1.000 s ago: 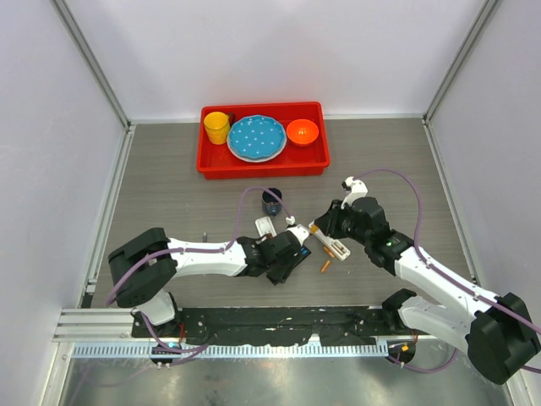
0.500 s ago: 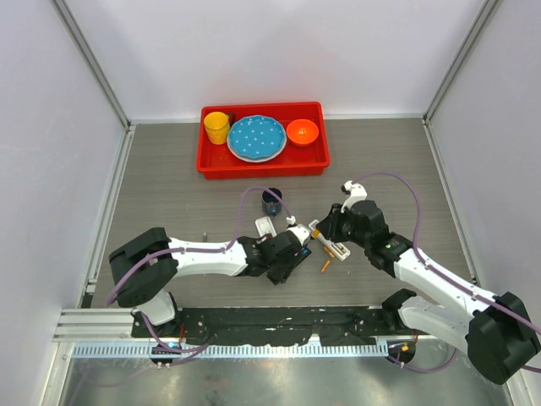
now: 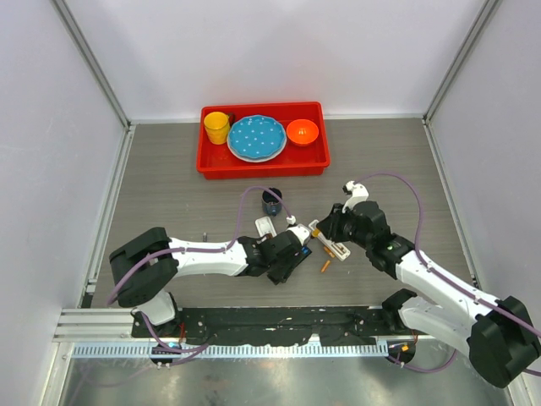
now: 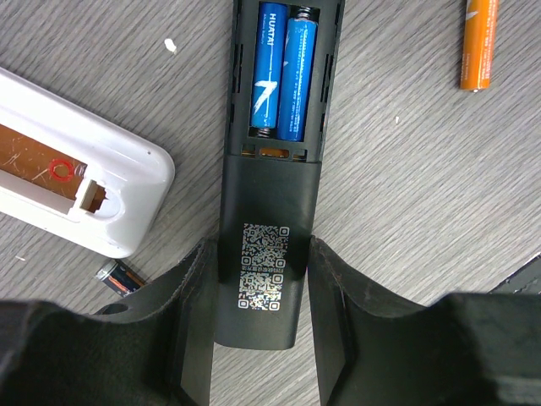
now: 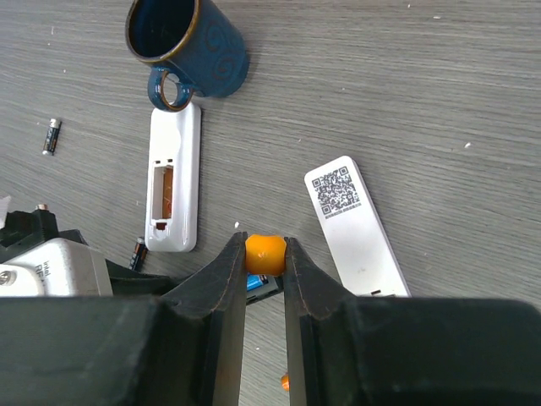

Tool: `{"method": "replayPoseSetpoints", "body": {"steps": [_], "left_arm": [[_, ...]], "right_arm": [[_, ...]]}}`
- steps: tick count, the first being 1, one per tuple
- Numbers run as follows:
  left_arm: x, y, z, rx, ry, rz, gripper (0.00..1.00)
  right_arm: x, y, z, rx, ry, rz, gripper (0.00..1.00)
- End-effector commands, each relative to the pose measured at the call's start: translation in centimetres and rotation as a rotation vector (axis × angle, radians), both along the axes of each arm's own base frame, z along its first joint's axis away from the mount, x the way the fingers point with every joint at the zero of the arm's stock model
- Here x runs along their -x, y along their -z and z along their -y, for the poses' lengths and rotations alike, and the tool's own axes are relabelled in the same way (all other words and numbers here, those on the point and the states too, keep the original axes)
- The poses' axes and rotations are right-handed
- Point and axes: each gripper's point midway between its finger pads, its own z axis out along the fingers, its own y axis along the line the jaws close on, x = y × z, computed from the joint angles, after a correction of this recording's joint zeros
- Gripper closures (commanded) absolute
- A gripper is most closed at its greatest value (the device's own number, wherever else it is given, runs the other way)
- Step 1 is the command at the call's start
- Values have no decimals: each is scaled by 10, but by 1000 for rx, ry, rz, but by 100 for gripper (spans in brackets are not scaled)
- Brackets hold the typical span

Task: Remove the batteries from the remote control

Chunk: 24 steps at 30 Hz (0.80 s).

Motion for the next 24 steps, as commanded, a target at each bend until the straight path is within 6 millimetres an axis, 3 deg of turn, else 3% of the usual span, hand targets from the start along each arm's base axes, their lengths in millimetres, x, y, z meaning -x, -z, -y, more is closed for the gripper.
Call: {"method": "replayPoseSetpoints", "body": {"steps": [1, 5, 24], "left_arm": [[24, 34, -19, -91, 20, -119, 100], [24, 35, -20, -93, 19, -118, 100], [24, 36, -22, -100, 16, -119, 100]], "right_arm": [[-9, -27, -2, -36, 15, 84, 99], [-8, -31, -5, -49, 6, 87, 99], [8, 0, -1, -13, -21, 2, 99]]}}
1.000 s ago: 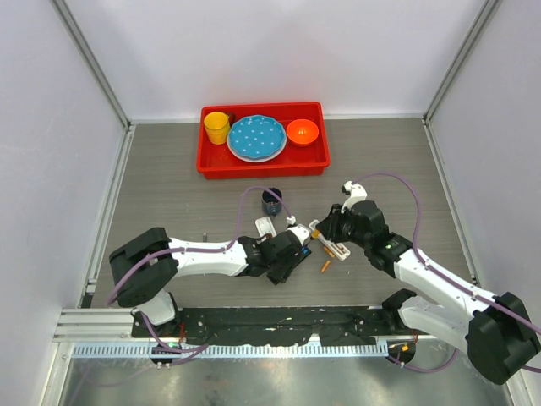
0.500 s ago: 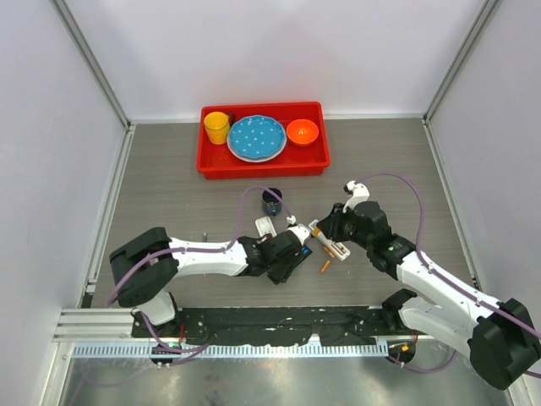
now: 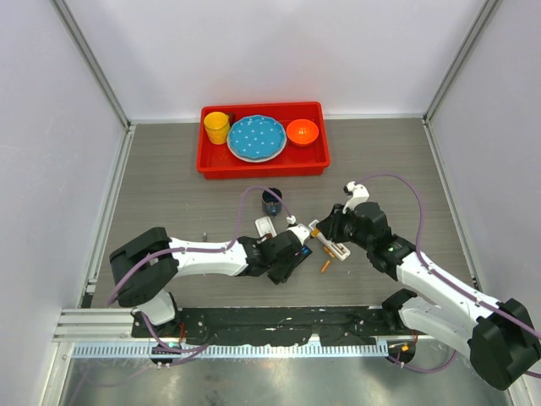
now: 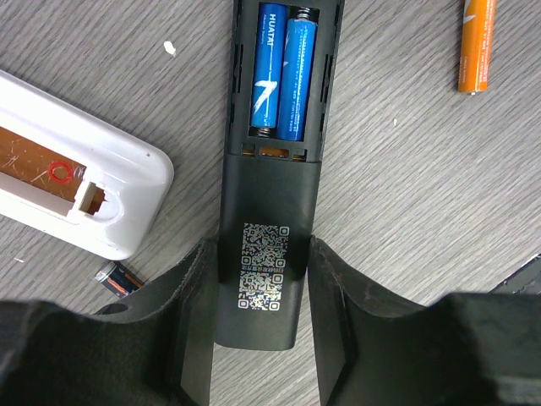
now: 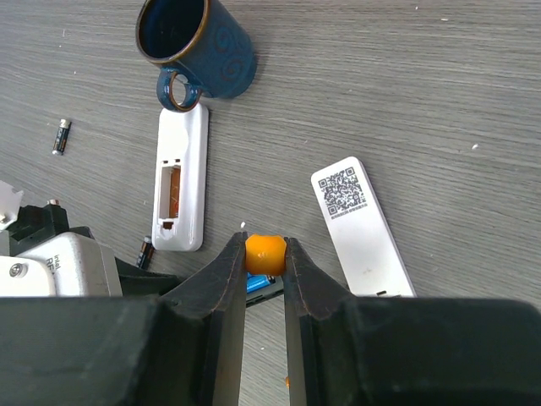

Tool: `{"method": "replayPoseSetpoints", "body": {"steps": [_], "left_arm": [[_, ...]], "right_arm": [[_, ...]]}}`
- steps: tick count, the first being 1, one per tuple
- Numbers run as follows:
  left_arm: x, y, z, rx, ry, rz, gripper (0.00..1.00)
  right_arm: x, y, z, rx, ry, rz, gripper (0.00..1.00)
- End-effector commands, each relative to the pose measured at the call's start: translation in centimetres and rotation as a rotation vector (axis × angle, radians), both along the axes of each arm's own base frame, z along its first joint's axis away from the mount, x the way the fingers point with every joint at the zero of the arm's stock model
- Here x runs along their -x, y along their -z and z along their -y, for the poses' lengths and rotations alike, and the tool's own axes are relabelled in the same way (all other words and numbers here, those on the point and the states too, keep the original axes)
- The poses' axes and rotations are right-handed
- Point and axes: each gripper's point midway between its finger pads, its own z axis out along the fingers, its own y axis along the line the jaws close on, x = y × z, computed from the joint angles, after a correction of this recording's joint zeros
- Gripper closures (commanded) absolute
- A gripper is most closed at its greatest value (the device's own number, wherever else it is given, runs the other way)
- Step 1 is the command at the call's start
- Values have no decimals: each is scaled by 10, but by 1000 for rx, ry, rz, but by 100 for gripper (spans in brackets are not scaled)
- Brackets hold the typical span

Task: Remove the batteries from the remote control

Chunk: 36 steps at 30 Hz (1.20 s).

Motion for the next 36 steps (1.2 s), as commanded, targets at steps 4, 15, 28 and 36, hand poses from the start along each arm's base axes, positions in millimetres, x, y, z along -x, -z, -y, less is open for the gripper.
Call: {"method": "replayPoseSetpoints", "body": {"steps": [4, 15, 28, 36], "left_arm": [[24, 35, -22, -103, 17, -118, 100], [25, 36, -23, -106, 19, -121, 100], [24, 37, -23, -113, 21, -121, 100], [24, 37, -24, -117, 18, -117, 100]], "right_arm": [[10, 6, 4, 21, -13, -17, 99], [9, 6, 9, 37, 7, -11, 99], [17, 5, -6, -17, -62, -48, 99], [25, 4, 0, -4, -57, -74, 99]]}}
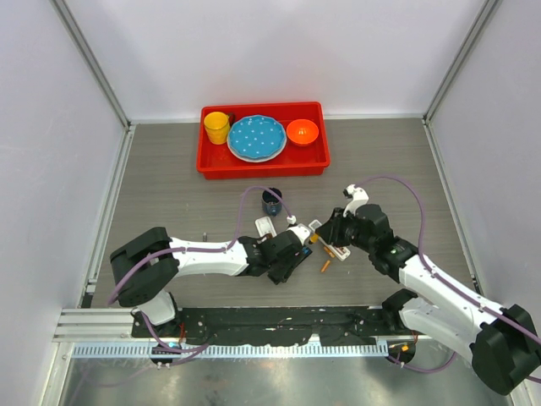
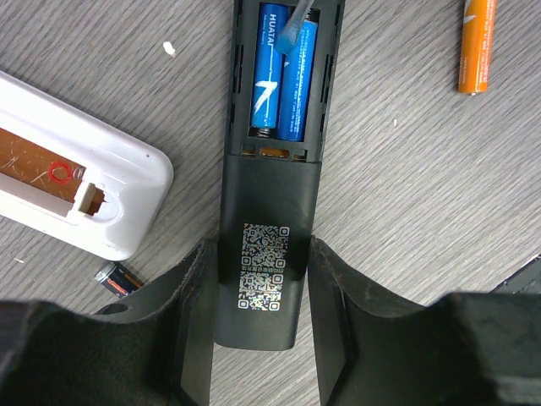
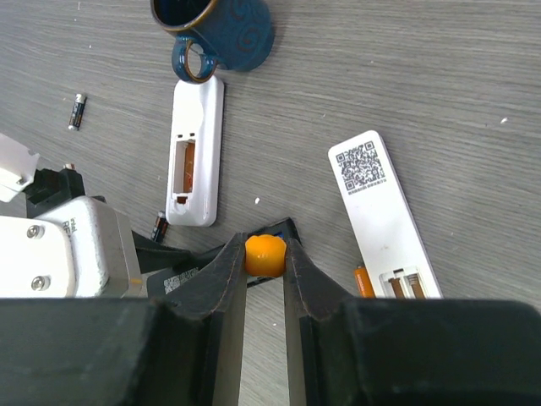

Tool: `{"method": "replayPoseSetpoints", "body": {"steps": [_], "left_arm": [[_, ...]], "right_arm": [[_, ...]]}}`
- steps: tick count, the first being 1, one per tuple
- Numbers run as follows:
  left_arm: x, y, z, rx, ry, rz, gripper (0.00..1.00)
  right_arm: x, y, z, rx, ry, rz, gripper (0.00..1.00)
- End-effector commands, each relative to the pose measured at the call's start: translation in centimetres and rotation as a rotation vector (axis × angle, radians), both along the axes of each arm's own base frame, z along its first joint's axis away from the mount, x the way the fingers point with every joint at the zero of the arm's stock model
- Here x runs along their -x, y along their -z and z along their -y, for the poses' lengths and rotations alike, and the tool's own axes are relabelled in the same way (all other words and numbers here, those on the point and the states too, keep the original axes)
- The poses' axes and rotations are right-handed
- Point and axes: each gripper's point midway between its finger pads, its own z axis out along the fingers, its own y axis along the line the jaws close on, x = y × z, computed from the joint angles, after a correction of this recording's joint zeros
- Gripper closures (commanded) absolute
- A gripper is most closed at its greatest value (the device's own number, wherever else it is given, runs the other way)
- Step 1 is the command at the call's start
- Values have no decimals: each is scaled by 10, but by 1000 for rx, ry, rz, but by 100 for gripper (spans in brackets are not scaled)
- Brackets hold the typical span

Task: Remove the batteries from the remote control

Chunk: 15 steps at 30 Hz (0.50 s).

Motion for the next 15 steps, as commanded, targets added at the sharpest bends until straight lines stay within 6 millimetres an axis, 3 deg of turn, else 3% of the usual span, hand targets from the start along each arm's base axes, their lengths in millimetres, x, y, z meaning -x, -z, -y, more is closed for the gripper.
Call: {"method": "replayPoseSetpoints", "body": {"steps": [1, 8, 15], "left_arm": [[24, 38, -25, -116, 17, -118, 100], [25, 40, -25, -117, 17, -124, 100], [25, 40, -25, -119, 16, -123, 100]], "right_arm": [[8, 0, 7, 24, 13, -17, 99], [-3, -4, 21, 44, 109, 18, 99], [-1, 2, 19, 48, 97, 0, 99]]}}
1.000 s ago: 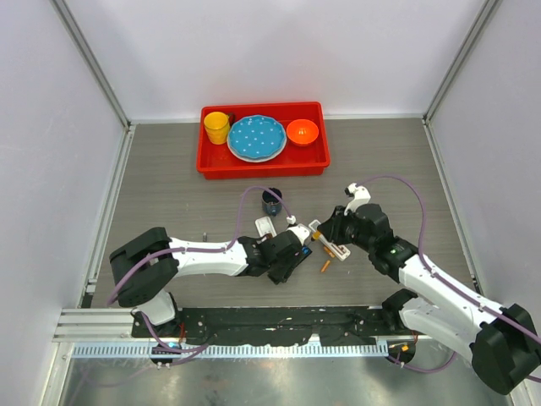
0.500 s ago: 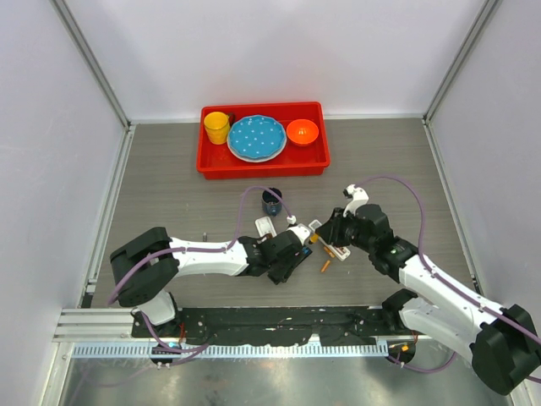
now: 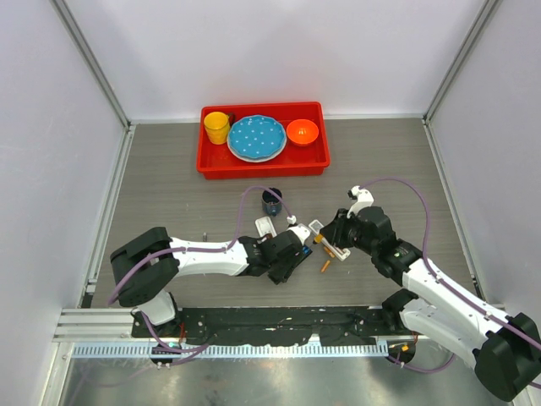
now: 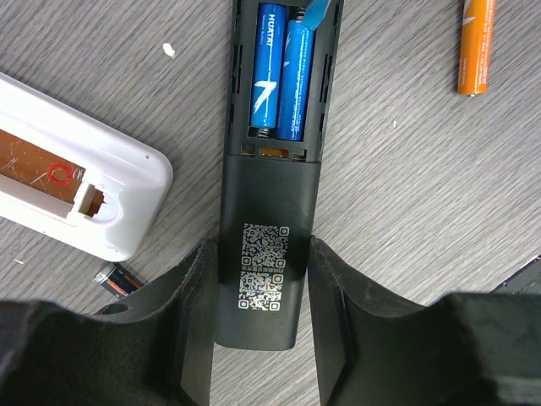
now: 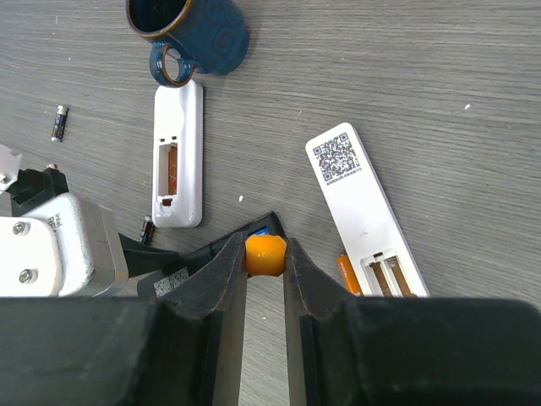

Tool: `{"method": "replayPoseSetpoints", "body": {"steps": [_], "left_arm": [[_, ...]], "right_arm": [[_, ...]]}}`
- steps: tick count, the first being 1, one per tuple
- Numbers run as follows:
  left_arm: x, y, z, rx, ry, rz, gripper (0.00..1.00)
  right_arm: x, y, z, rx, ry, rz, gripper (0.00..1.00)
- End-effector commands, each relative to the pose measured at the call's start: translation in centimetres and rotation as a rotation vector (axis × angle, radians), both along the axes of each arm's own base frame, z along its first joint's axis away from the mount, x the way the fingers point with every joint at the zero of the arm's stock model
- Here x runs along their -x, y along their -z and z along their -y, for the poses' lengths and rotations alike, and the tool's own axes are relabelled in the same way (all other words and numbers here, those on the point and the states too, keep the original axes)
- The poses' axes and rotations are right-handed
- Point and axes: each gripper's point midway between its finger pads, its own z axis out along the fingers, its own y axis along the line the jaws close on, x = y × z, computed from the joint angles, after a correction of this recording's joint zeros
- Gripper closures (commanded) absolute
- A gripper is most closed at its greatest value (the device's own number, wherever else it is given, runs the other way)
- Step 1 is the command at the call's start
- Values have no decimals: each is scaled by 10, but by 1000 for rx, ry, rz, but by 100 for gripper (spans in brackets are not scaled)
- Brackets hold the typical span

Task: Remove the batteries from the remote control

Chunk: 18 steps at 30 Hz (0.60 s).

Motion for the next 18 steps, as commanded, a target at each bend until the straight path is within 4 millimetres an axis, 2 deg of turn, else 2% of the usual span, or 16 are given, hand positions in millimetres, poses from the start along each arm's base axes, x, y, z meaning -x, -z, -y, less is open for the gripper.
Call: {"method": "replayPoseSetpoints", "body": {"steps": [1, 18], "left_arm": [[25, 40, -26, -119, 16, -123, 100], [26, 42, -26, -121, 15, -129, 100]], "right_arm": [[-2, 6, 5, 27, 22, -6, 99], [-12, -1, 11, 33, 81, 34, 99]]}}
